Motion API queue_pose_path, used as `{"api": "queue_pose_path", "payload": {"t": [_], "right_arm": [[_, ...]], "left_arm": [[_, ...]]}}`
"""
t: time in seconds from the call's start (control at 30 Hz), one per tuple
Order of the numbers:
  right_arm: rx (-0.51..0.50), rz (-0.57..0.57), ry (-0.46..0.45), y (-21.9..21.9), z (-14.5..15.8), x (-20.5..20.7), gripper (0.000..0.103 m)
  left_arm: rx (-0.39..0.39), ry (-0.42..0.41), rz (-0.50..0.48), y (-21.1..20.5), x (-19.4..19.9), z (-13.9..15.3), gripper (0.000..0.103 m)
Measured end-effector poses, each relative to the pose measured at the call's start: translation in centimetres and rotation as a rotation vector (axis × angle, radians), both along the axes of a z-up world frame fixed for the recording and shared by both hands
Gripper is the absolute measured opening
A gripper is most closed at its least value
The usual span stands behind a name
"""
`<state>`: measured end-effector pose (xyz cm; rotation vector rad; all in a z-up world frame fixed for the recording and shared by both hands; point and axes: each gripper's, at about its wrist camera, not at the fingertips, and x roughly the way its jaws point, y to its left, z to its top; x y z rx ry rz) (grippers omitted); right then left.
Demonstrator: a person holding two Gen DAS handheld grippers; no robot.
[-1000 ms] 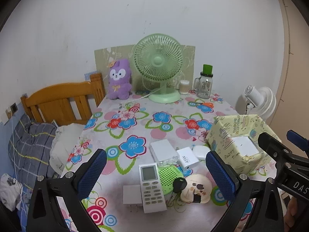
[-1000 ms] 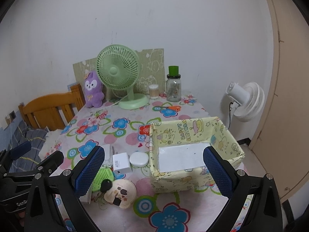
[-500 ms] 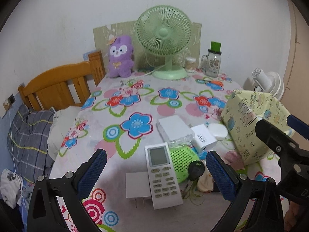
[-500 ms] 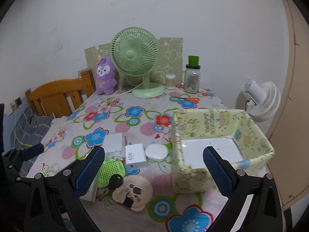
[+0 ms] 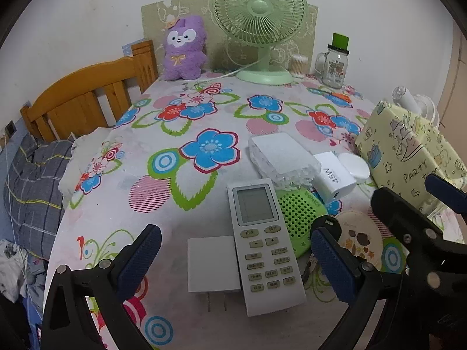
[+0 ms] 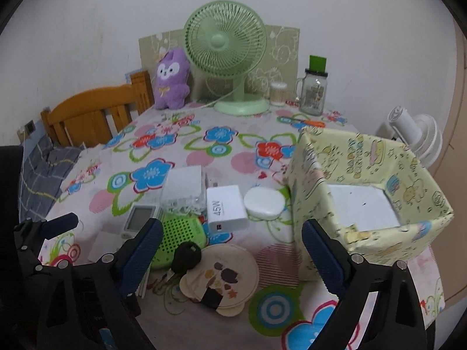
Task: Organize rigid objects
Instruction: 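Move the left tool toward the white remote while the right tool approaches the black key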
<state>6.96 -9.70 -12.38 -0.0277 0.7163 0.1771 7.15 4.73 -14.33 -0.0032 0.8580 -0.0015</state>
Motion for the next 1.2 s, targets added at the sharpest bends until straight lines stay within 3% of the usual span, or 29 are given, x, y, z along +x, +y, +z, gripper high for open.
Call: {"api": "queue_pose_path", "payload": {"t": [0.37,0.7,0.97,1.2], "right_arm": [[-0.013,0.016,0.076,1.0,-2.4,1.2,0.090],[-0.008,0.020,0.119,1.2,-3.7,2.3,0.089],[0.046,0.029,0.182,1.9,-4.8,3.0,0.078],[0.031,0.036,0.198,2.9,-5.4,3.2,0.066]], "left_arm": [[-0.004,0.056,-0.016,-0.3,1.0,-2.1,0.093],[0.049,0.019,0.005,-0.5,1.1,-2.6,0.087],[0.085,-0.004,0.010,0.4,0.9,-2.6,0.085],[0.088,-0.007,0.016,1.2,0.6,-2.9,0.086]]}}
